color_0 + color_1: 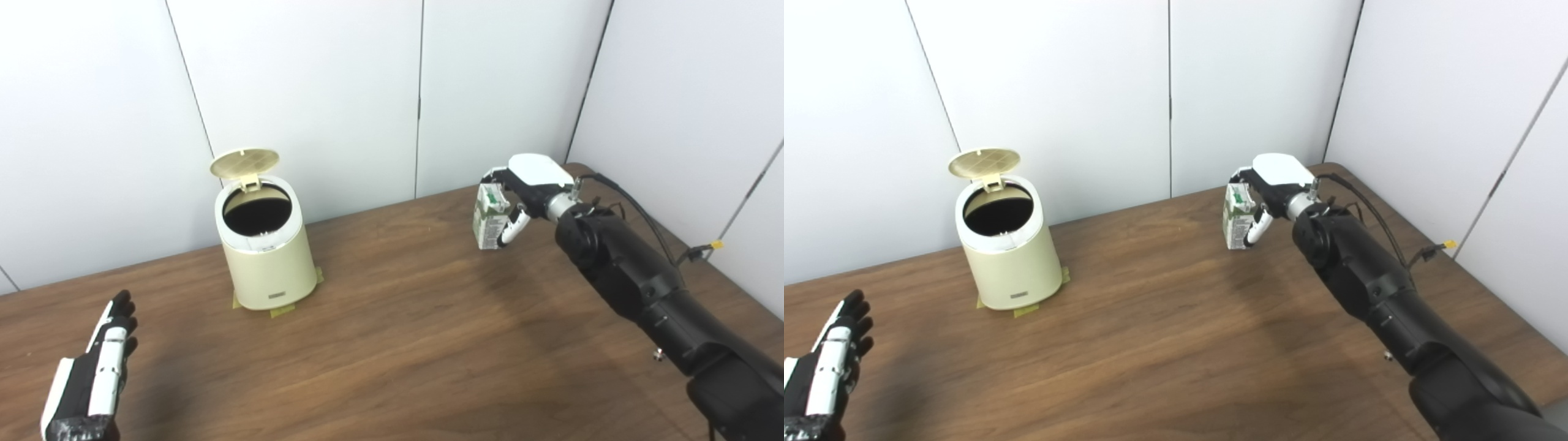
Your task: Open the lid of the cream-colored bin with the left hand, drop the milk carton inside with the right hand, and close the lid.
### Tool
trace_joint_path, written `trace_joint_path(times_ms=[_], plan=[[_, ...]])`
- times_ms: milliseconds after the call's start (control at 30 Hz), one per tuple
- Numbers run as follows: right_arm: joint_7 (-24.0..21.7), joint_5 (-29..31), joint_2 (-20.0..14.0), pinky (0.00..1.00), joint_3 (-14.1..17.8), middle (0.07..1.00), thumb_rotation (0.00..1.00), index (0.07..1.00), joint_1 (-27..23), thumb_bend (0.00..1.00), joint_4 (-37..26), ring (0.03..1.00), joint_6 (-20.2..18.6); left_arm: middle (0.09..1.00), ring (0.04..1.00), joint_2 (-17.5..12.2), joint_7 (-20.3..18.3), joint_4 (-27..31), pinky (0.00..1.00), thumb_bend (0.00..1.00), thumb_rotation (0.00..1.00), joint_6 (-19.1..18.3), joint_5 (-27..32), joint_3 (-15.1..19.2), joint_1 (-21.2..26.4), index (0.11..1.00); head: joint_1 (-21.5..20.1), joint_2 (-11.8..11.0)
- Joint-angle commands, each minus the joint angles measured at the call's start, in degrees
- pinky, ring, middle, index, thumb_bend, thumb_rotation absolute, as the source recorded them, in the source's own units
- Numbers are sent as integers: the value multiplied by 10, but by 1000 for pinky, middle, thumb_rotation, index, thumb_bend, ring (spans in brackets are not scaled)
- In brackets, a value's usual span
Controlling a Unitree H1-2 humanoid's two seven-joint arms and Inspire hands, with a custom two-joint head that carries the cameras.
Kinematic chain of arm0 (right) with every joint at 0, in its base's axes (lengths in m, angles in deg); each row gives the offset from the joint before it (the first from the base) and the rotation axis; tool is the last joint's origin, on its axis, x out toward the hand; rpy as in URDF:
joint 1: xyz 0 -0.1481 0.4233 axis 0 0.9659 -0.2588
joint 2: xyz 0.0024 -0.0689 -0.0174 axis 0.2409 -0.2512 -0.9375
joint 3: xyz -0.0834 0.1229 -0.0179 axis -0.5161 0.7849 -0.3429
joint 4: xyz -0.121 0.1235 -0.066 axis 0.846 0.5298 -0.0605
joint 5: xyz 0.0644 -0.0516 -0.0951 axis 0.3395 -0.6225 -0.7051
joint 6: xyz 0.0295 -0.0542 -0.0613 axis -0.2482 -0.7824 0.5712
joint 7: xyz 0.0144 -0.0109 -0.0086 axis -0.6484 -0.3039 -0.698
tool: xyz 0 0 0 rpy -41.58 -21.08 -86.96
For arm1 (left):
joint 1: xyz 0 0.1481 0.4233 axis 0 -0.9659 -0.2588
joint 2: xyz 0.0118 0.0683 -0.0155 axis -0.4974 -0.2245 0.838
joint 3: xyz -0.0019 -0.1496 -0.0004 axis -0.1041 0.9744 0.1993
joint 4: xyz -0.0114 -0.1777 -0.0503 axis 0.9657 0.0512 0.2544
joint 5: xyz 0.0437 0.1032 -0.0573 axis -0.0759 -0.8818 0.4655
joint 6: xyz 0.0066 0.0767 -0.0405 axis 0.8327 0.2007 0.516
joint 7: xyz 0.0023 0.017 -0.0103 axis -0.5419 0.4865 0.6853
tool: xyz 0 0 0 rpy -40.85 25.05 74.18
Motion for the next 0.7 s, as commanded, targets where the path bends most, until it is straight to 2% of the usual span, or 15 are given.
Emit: trace_joint_path(times_ms=[0,67,133,167,233,267,333,467,667], plan=[[33,-7,-13,670,3,671,32,699,-36,758,7,698,20,1000,1000,8,3,19,1000,169,1000,1,15,5,18,1000,2,1],[41,-7,-13,649,2,657,15,676,-38,701,19,687,27,1000,1000,16,1,20,1000,139,1000,-1,35,12,20,1000,3,1],[54,-5,-13,638,2,636,102,534,-41,550,33,669,35,1000,1000,21,1,21,1000,144,1000,-3,49,15,22,1000,5,1],[59,-5,-12,638,2,627,111,515,-42,529,38,656,38,1000,1000,23,1,22,1000,158,1000,-4,53,16,22,1000,6,1],[69,-3,-11,644,3,513,23,513,-43,523,47,627,43,1000,1000,24,0,23,1000,170,1000,-4,60,16,23,1000,6,0],[74,-2,-11,648,4,498,11,514,-42,522,49,618,47,1000,1000,23,0,24,1000,173,1000,-4,62,16,23,1000,6,-1],[86,-2,-10,633,4,485,2,514,-41,522,53,599,52,1000,1000,22,2,23,1000,191,1000,-4,63,15,24,1000,7,-1],[109,-6,-9,535,6,479,1,512,-37,524,50,556,57,1000,1000,23,3,23,1000,200,1000,-3,70,17,24,1000,7,0],[117,-5,-10,497,7,473,3,515,-37,526,43,520,58,1000,1000,21,3,21,1000,197,1000,-4,75,14,23,1000,6,2]])
